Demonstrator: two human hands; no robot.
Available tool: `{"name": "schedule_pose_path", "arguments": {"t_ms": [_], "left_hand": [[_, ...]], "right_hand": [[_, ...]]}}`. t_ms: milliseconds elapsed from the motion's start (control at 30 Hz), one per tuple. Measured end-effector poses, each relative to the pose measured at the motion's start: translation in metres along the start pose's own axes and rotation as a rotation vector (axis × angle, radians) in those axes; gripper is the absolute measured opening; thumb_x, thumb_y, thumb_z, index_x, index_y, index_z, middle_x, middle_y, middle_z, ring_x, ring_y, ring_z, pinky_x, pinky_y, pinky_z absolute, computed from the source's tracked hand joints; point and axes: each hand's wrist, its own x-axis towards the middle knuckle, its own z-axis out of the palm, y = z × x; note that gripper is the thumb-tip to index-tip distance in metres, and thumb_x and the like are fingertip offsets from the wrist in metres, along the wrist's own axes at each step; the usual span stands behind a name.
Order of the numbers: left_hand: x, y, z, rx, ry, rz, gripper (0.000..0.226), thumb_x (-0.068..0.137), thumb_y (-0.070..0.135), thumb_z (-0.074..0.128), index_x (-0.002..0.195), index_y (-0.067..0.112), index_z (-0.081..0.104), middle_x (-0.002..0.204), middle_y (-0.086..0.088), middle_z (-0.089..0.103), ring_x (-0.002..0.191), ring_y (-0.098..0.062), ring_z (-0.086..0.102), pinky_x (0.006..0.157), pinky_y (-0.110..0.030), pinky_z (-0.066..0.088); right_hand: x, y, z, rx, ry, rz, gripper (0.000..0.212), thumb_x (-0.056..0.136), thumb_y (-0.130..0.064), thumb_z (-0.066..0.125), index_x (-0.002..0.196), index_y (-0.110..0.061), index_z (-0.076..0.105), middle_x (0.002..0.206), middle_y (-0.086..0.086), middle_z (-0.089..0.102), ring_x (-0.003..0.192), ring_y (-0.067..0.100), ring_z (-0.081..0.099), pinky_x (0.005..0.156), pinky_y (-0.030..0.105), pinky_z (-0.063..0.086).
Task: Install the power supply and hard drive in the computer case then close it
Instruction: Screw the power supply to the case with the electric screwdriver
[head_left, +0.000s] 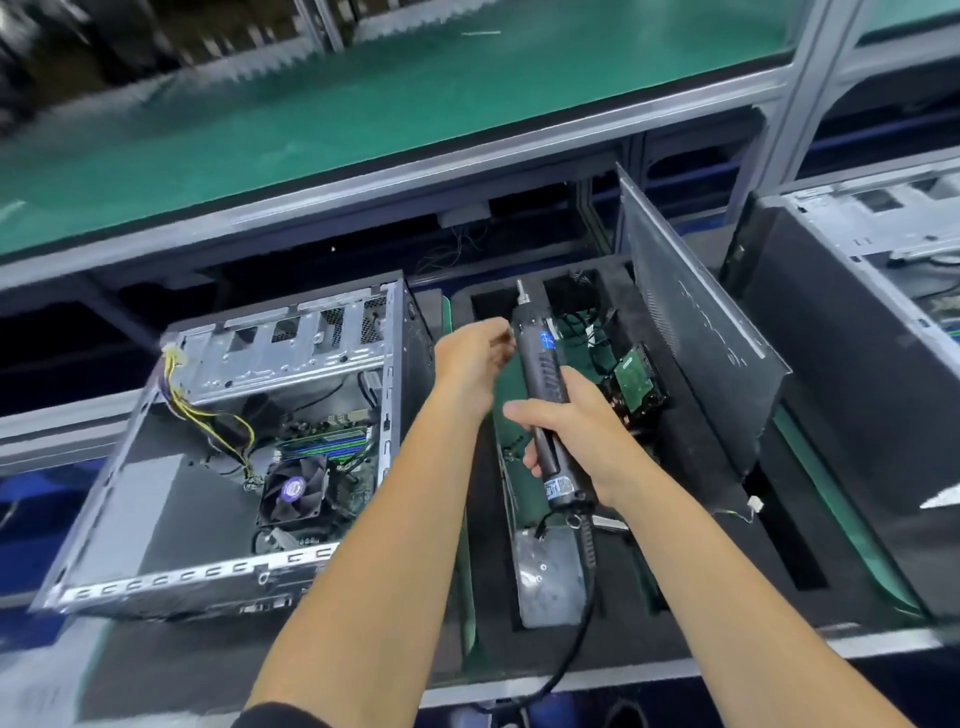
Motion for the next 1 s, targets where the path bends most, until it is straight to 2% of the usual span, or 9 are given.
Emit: {"name": "schedule_pose_path", "arguments": {"t_ms": [100,167,300,467,633,700,767,867,1000], "left_hand": [[-0.012,0.016,-0.016,-0.201,-0.048,0.015,0.005,0.088,-0.003,0.055,0.086,-0.002,0.059,0.079,-0.012,0.063,0.068,-0.019,0.060,0.073,-0.028,0.053],[-0.022,0.025,-0.024,-0.285,-0.088,0.009,0.006,0.092,0.000,0.052,0.095,-0.002,0.058,0.082,-0.011,0.063,0.075,-0.020,0.060,0.085,-0.032,0.051],[-0.048,0.045,-0.046,-0.283,-0.152,0.063,0.014,0.093,0.007,0.055,0.081,0.007,0.061,0.065,0.000,0.065,0.064,-0.014,0.061,0.071,-0.027,0.052],[-0.078,0.066,-0.107,-0.245,-0.173,0.133,0.018,0.093,0.007,0.055,0.075,0.007,0.059,0.071,-0.005,0.059,0.070,-0.019,0.056,0.081,-0.036,0.047],[-0.105,0.080,-0.196,-0.127,-0.209,0.182,0.015,0.076,0.012,0.063,0.067,0.010,0.052,0.069,-0.007,0.045,0.058,-0.019,0.040,0.058,-0.029,0.034],[-0.109,0.084,-0.232,-0.080,-0.184,0.179,0.013,0.080,0.010,0.065,0.071,0.011,0.056,0.072,-0.006,0.050,0.061,-0.018,0.043,0.062,-0.030,0.035],[-0.111,0.086,-0.263,-0.124,-0.196,0.178,0.004,0.088,0.003,0.061,0.087,0.007,0.060,0.078,-0.006,0.059,0.061,-0.013,0.057,0.062,-0.026,0.046],[-0.116,0.086,-0.300,-0.114,-0.237,0.157,0.012,0.089,0.001,0.059,0.101,-0.001,0.060,0.078,-0.007,0.061,0.058,-0.008,0.061,0.057,-0.015,0.049],[-0.128,0.080,-0.334,-0.160,-0.233,0.129,0.009,0.089,-0.002,0.057,0.095,-0.004,0.063,0.072,-0.006,0.063,0.058,-0.010,0.061,0.055,-0.014,0.050]], "right_hand": [[-0.019,-0.008,0.020,-0.036,-0.040,-0.007,0.042,0.082,-0.013,0.076,0.113,-0.010,0.048,0.075,0.005,0.059,0.047,0.021,0.056,0.045,0.030,0.049],[-0.030,-0.011,0.034,-0.077,-0.058,-0.013,0.045,0.082,-0.011,0.075,0.116,-0.010,0.046,0.083,0.011,0.057,0.048,0.021,0.056,0.046,0.030,0.049],[-0.052,-0.014,0.067,-0.130,-0.074,-0.017,0.045,0.082,-0.009,0.073,0.117,-0.014,0.044,0.086,0.012,0.055,0.048,0.021,0.056,0.047,0.031,0.049],[-0.082,-0.006,0.127,-0.191,-0.096,-0.027,0.053,0.069,-0.017,0.072,0.115,-0.015,0.046,0.081,0.007,0.061,0.048,0.023,0.056,0.045,0.030,0.048],[-0.109,0.024,0.208,-0.208,-0.105,-0.005,0.050,0.081,-0.007,0.069,0.115,-0.026,0.038,0.088,0.012,0.064,0.048,0.024,0.057,0.045,0.031,0.049],[-0.119,0.038,0.242,-0.205,-0.096,0.008,0.058,0.084,-0.004,0.067,0.118,-0.033,0.030,0.098,0.019,0.063,0.048,0.024,0.057,0.045,0.031,0.049],[-0.129,0.051,0.270,-0.203,-0.092,-0.003,0.047,0.085,-0.003,0.067,0.107,-0.035,0.040,0.091,0.019,0.060,0.048,0.024,0.055,0.045,0.031,0.048],[-0.144,0.067,0.299,-0.195,-0.086,0.006,0.030,0.085,-0.003,0.066,0.093,-0.022,0.045,0.092,0.018,0.058,0.050,0.026,0.054,0.045,0.030,0.047],[-0.159,0.084,0.326,-0.200,-0.072,0.000,0.040,0.082,-0.003,0.068,0.111,-0.024,0.049,0.076,0.010,0.061,0.048,0.026,0.054,0.044,0.030,0.046]]}}
